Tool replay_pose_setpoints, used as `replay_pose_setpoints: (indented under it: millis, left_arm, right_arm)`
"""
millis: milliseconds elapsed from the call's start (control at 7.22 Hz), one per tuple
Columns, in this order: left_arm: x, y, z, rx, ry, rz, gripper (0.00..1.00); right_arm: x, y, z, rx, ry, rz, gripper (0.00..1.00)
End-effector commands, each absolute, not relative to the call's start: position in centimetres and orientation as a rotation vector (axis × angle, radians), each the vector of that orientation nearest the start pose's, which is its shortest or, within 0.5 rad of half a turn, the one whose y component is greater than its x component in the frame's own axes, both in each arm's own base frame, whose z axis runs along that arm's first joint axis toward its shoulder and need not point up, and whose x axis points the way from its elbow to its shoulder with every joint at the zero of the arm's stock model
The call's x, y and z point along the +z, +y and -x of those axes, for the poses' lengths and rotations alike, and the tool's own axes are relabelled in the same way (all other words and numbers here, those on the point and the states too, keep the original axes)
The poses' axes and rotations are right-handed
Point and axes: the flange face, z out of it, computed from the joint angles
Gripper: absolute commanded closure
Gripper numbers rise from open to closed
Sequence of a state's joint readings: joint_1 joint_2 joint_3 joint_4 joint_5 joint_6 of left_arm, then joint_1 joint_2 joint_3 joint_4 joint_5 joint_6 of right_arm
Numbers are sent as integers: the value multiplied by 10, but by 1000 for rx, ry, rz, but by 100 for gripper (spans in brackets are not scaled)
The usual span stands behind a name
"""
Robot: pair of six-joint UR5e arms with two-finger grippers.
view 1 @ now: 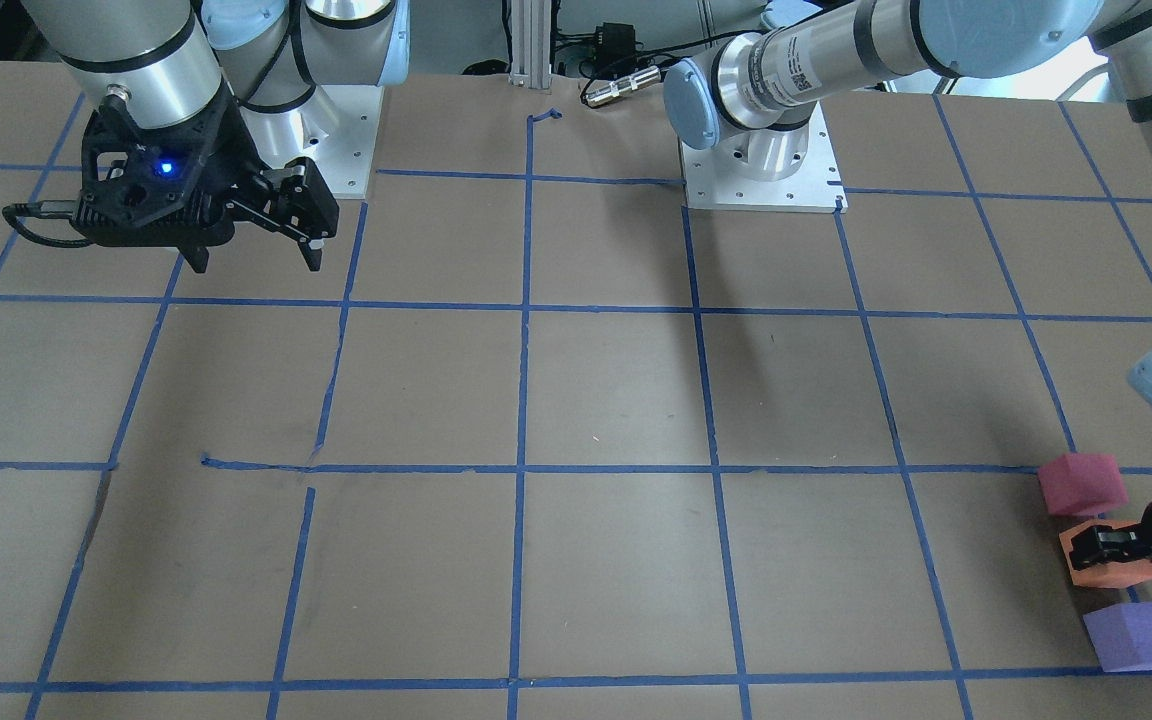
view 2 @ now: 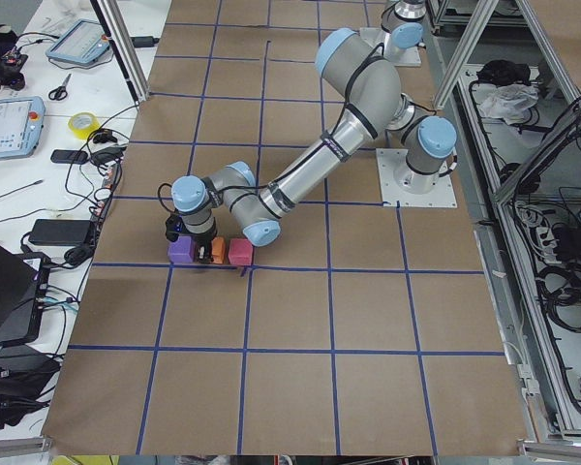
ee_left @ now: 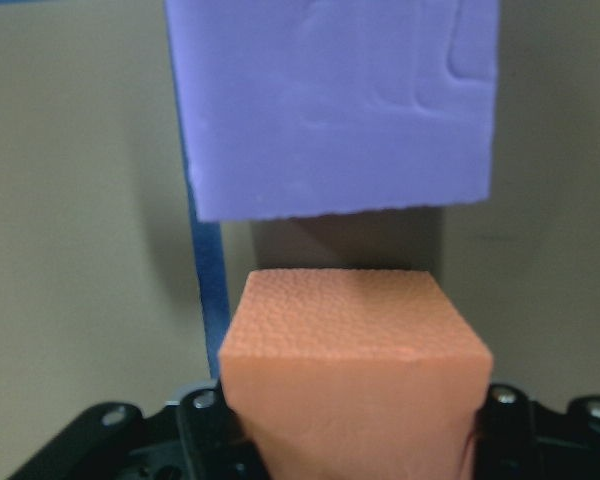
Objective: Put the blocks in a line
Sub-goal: 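Lower the orange cube into the gap and adjust it against the purple cube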
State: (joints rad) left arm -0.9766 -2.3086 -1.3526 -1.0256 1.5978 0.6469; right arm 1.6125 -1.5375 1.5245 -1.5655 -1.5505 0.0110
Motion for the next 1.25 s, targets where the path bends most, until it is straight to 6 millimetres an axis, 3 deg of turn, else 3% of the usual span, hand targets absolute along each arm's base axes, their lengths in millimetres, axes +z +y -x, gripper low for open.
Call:
replay_pose_setpoints:
  millis: [0,277,415,554,692,831,1108]
  left_arm:
    - [184,-676,-300,-13,3102,-85,100]
    - [183,-676,-300,-10,3102,-87,100]
    - [179,-676,-300,-5,3105,-97,33]
    - [178,-676,-300,-1,3107,-102,0]
    - [186,-676,-300,-13,3099,-106,0]
    - [207,-676,-301,-33,3081,-107,0]
    - [267,-662,-290,-16,3088,-113,0]
  right_arm:
    - [495,-501,-155,-15,3132,155,0]
    - [494,-502,-155,-10,3131,176,0]
    - [490,-503,-154,2,3131,173,0]
    - [491,-503,-155,0,3126,173,0]
    - [491,-503,-155,-3,3128,171,0]
    - [490,-504,-156,-5,3119,163,0]
    - [490,-503,-156,0,3122,158,0]
